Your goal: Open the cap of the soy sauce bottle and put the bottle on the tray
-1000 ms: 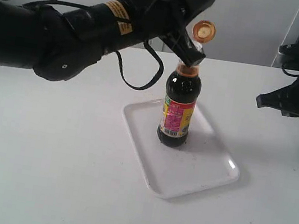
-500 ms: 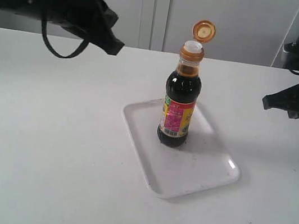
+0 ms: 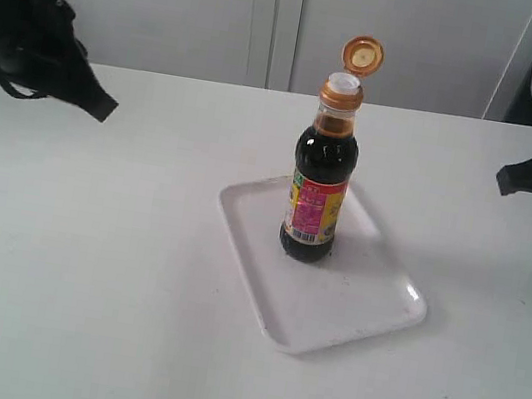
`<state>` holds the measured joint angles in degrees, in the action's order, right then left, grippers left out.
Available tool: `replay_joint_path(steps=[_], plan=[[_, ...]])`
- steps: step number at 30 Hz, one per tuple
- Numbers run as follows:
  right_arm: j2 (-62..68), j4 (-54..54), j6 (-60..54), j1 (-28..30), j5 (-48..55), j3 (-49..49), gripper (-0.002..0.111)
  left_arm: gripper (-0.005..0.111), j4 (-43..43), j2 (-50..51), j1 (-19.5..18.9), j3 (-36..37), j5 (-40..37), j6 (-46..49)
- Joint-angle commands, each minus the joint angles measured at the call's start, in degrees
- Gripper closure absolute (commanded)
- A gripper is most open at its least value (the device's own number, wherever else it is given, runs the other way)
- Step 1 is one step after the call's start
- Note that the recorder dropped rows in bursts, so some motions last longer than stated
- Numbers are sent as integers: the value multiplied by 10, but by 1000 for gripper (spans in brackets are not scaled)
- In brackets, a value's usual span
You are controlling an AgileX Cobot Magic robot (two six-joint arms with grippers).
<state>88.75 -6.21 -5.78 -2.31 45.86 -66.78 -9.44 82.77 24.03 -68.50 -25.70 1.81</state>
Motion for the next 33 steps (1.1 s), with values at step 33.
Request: replay_joint_path(steps=[33], plan=[[-141, 49, -18, 7, 71, 7, 108, 107, 16, -203, -56, 139, -73, 14]])
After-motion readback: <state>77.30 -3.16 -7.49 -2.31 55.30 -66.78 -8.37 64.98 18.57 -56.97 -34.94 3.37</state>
